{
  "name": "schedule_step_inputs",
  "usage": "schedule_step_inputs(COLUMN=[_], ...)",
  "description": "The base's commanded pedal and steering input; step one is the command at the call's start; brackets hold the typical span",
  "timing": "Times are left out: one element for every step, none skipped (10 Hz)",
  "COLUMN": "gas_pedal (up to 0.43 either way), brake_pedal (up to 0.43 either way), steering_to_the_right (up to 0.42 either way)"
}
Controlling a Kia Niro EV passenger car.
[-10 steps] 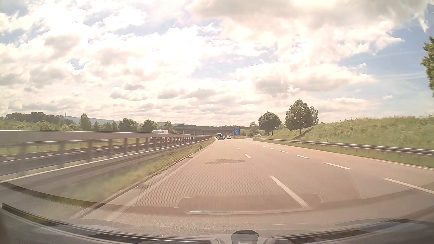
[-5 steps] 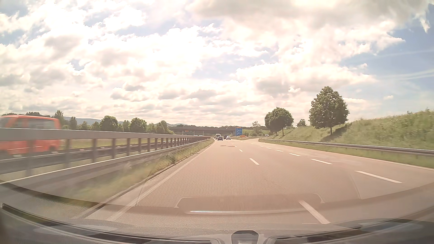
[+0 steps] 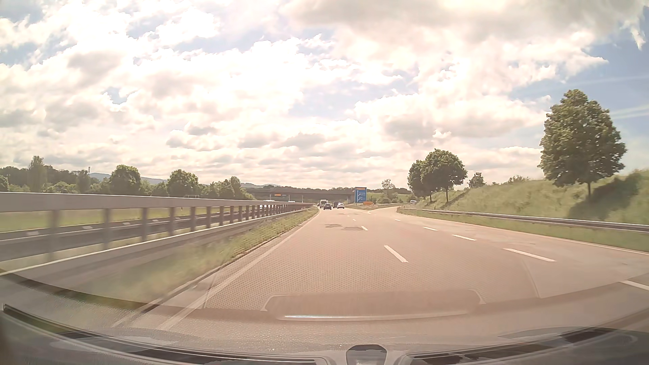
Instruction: Follow the waypoints while adhering to traffic rules and regulations
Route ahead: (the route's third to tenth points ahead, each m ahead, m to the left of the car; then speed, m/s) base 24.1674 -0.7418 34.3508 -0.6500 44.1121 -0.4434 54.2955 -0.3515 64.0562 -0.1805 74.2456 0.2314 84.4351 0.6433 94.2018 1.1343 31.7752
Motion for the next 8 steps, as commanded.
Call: schedule_step_inputs(gas_pedal=[0.22, 0.22, 0.22, 0.22, 0.22, 0.22, 0.22, 0.22], brake_pedal=[0.0, 0.0, 0.0, 0.0, 0.0, 0.0, 0.0, 0.0], steering_to_the_right=[0.001, 0.001, 0.001, 0.0, 0.0, 0.0, 0.0, 0.0])
